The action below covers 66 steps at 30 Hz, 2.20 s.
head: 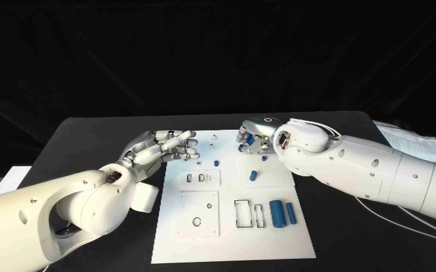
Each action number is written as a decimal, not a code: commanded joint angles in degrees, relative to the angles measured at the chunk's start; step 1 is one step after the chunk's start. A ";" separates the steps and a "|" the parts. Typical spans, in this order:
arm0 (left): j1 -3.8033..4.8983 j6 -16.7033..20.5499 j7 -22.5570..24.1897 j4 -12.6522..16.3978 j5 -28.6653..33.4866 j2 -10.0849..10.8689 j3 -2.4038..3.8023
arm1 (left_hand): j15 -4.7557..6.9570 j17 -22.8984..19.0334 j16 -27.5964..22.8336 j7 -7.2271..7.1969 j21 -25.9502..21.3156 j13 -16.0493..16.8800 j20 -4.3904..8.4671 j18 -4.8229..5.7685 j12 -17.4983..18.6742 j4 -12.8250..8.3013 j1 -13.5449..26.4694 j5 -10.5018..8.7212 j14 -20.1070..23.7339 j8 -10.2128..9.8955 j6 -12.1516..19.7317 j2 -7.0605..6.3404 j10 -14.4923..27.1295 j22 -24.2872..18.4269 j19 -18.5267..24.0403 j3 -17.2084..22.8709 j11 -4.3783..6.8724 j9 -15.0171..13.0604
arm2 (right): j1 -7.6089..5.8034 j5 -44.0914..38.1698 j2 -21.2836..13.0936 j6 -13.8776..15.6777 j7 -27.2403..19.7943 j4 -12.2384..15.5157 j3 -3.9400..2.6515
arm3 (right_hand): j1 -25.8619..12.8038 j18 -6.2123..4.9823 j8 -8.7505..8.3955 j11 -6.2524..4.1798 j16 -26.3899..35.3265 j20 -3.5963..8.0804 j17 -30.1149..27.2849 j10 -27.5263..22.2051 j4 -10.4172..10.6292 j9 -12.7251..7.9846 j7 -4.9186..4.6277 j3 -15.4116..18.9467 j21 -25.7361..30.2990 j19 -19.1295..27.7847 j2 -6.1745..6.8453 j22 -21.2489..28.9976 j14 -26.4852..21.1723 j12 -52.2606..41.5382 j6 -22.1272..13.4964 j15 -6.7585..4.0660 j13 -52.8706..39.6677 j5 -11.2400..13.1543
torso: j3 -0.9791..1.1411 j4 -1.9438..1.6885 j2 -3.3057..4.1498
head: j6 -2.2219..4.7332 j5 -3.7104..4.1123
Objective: Assemble the parts on the task board
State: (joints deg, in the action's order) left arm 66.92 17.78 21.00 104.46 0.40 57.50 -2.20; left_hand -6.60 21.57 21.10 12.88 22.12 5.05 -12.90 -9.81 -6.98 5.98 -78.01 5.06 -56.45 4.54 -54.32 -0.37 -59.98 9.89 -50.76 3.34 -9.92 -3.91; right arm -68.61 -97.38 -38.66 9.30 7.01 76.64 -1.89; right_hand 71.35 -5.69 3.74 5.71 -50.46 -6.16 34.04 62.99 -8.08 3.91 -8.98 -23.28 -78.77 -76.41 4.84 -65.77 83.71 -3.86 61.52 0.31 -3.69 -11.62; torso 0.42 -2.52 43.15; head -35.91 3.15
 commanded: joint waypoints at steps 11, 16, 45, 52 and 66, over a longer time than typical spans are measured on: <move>0.07 -0.86 0.49 0.31 0.66 0.26 0.05 | -0.23 -0.47 -0.99 0.31 -0.46 -0.03 -0.25 -0.71 -0.15 -0.44 0.19 -0.26 -0.83 -0.21 0.05 0.37 0.52 -0.35 -0.05 0.13 0.11 -0.03 | 0.03 -2.06 0.36 -1.99 0.45 -0.37 0.00 | 1.22 1.24 0.95 -1.16 -3.63 0.36 3.08 4.37 0.98 0.45 1.03 -2.66 -1.78 -1.58 -1.55 -2.76 0.32 -0.76 3.45 -0.74 -0.14 1.99 | -0.02 -0.11 0.42 | -0.62 -0.15; 0.07 -0.82 0.52 0.21 0.95 0.23 0.05 | -0.14 -0.81 -1.74 0.24 -0.66 -0.02 -0.20 -0.74 -0.29 -0.71 -0.20 -0.23 -1.53 -0.10 -0.03 0.83 0.45 -0.61 -0.40 0.46 0.18 -0.05 | 0.04 -2.33 0.59 -2.21 0.67 -0.46 0.00 | 1.42 1.35 0.98 -1.32 -4.36 0.51 3.71 5.09 1.09 0.47 1.04 -3.34 -2.09 -1.84 -1.64 -3.33 0.32 -0.66 3.92 -0.84 -0.13 2.99 | 0.00 -0.08 0.51 | -0.61 -0.18; 0.07 -1.25 0.64 0.41 1.35 0.09 0.06 | -0.10 -1.01 -2.19 0.18 -0.77 -0.03 -0.16 -0.75 -0.35 -0.86 -0.37 -0.24 -1.90 -0.05 -0.06 1.06 0.43 -0.76 -0.61 0.62 0.23 -0.06 | 0.75 -2.02 1.69 2.33 1.44 -1.81 0.05 | 2.02 1.46 0.77 -1.44 -5.24 0.61 4.06 6.03 1.31 0.48 1.11 -4.92 -2.50 -2.04 -1.57 -3.98 0.08 -0.21 4.54 -0.95 -0.17 3.44 | -0.02 -0.24 0.77 | -0.56 -0.55; 0.07 -1.30 0.57 0.49 1.68 0.14 0.06 | -0.09 -1.07 -2.31 0.18 -0.81 -0.04 -0.14 -0.75 -0.36 -0.88 -0.39 -0.24 -2.00 -0.04 -0.06 1.14 0.43 -0.81 -0.66 0.67 0.24 -0.06 | 0.93 -1.29 1.68 9.35 0.52 -0.71 -0.04 | 2.18 1.46 0.78 -1.46 -5.31 0.66 3.92 6.13 1.33 0.54 1.11 -5.50 -2.57 -2.02 -1.53 -4.04 -0.03 -0.04 4.77 -0.96 -0.13 2.89 | -0.06 -0.30 0.93 | -0.26 -0.66; 0.07 -1.54 0.57 0.46 2.07 0.10 0.06 | -0.12 -1.23 -2.71 0.28 -0.94 -0.08 -0.15 -0.72 -0.32 -0.82 -0.22 -0.27 -2.16 -0.10 0.08 1.22 0.59 -0.94 -0.74 0.65 0.17 -0.03 | 0.92 -0.91 3.71 14.37 0.59 -1.22 -0.40 | 1.76 1.41 0.45 -1.26 -5.10 0.57 3.33 5.76 1.72 0.49 0.91 -5.97 -2.48 -1.77 -1.02 -3.77 -0.31 0.25 4.52 -0.82 -0.02 3.62 | 0.00 -0.38 1.16 | -0.05 -1.07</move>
State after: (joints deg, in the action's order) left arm 66.93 17.55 21.00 104.78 2.10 57.69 -2.19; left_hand -6.86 20.36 18.59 12.87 21.40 5.02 -13.11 -9.81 -6.98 5.35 -78.40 5.06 -58.19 4.54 -54.33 0.46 -59.78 8.98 -50.98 3.98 -9.71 -3.92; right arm -67.69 -98.28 -35.16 21.37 7.57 75.54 -2.25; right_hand 72.86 -4.82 4.39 4.17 -55.50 -5.54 37.41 68.76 -6.39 4.38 -7.87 -28.96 -81.05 -78.09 3.33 -69.59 83.61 -3.83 65.80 -0.43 -3.75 -8.28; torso 0.43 -2.87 44.26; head -35.94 2.15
